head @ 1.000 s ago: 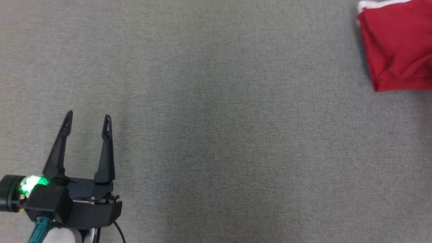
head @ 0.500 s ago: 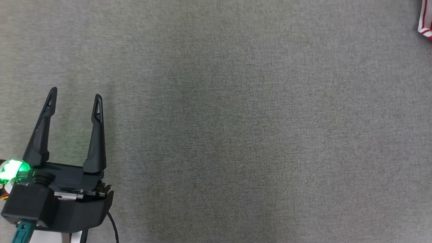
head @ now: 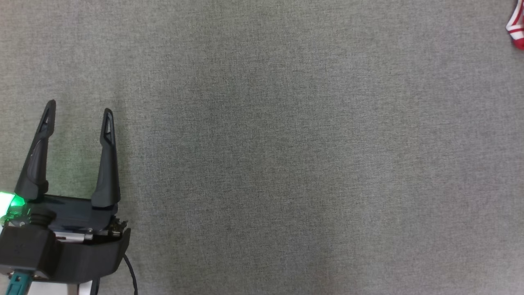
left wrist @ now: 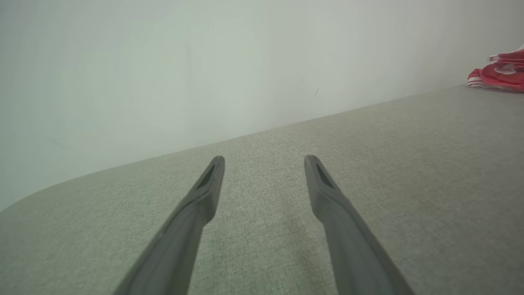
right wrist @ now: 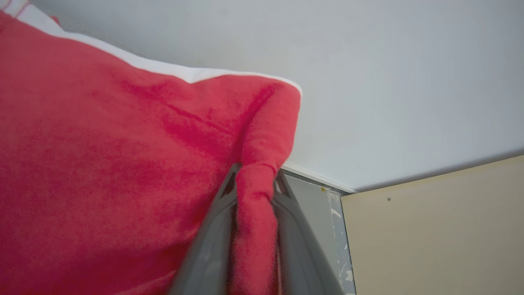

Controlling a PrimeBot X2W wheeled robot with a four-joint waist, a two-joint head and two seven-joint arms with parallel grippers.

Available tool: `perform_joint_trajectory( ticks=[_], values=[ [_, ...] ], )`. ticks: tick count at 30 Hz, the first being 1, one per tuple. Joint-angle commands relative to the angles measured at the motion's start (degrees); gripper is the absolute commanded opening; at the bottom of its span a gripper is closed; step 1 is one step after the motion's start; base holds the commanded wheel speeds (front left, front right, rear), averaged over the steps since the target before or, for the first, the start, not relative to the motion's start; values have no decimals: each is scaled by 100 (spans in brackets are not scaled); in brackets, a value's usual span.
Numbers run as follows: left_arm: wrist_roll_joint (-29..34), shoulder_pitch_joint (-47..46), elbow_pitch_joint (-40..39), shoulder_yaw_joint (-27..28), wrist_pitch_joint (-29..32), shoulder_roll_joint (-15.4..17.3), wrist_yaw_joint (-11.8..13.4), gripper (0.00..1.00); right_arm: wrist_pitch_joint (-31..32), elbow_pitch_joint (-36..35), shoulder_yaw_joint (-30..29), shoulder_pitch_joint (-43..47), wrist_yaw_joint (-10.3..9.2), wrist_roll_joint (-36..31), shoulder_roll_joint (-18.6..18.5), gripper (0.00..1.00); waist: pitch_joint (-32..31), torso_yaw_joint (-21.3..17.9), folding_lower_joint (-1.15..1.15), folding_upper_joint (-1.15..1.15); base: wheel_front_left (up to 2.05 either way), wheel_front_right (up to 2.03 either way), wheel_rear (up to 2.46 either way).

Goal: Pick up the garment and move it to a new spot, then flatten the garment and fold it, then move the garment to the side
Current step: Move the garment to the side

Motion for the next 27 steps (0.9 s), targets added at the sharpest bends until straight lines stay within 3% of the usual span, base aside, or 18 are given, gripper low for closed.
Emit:
perform_joint_trajectory(
  ticks=[1,8,15,27],
  values=[
    [3,-13,14,34,-15,30,44,100,10,45,-69,-29,-18,-74,91,100,-43,-6,0,-1,0,0,0],
    [-99,159,181,98,-16,-56,134,100,-86,-21,-310,144,-18,-411,216,100,-479,-81,0,-1,0,0,0],
    [-319,635,640,319,-15,-227,245,100,-763,-621,-915,748,-18,-339,750,100,-1442,-230,0,-1,0,0,0],
    [-434,1498,1192,620,-15,-481,356,100,-1652,-1686,-2110,2815,-18,-155,1956,100,-2880,-140,0,-1,0,0,0]
  ],
)
